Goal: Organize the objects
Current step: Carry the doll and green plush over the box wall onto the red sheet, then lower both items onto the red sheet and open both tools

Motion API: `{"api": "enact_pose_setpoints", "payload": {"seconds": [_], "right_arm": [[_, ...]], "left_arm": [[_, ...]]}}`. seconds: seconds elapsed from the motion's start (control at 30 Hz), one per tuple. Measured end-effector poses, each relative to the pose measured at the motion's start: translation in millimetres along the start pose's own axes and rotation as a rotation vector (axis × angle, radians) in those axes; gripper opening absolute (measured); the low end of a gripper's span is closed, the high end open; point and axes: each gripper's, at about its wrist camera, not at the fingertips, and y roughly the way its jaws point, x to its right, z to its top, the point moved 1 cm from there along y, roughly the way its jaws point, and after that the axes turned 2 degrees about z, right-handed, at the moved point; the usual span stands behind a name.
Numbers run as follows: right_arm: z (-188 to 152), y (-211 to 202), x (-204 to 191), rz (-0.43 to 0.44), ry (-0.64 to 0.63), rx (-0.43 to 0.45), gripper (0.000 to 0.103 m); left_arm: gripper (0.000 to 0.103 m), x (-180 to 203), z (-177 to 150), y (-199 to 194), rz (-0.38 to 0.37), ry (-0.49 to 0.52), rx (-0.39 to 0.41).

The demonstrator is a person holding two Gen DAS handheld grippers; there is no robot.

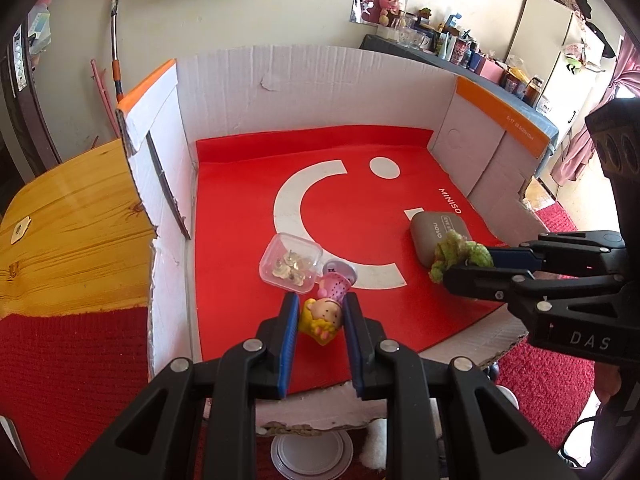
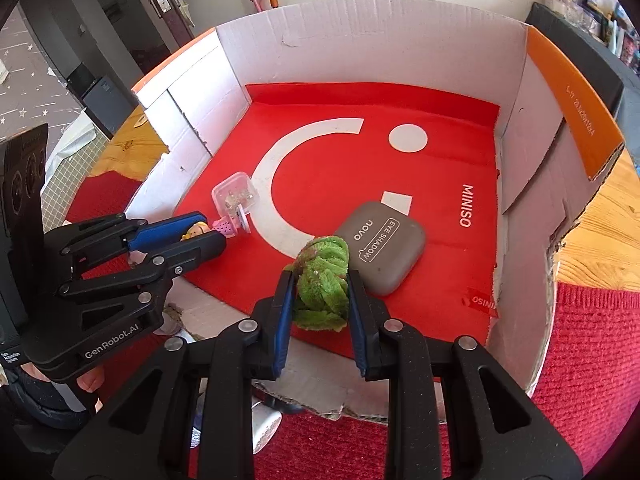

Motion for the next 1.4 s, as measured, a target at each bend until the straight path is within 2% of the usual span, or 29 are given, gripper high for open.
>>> {"api": "enact_pose_setpoints", "payload": {"seconds": [0.3, 0.67, 0.93, 1.4], "right_arm": [[-2, 9, -8, 0.014, -0.023, -0.030, 0.024], [6, 7, 7, -0.062, 0.008, 0.037, 0.024], [4, 14, 4, -0.101, -0.009, 0.046, 0.024], [2, 8, 12, -0.079, 0.007, 0.069, 0.024]], "left_arm": [[0.023, -1, 3, 8, 0.002, -0.006, -0.010], [0.023, -3, 6, 15, 0.004, -0.016, -0.013], [0.023, -4, 6, 16, 0.009, -0.017, -0.009], [0.023, -4, 6, 17, 0.010, -0.017, -0.008]]}}
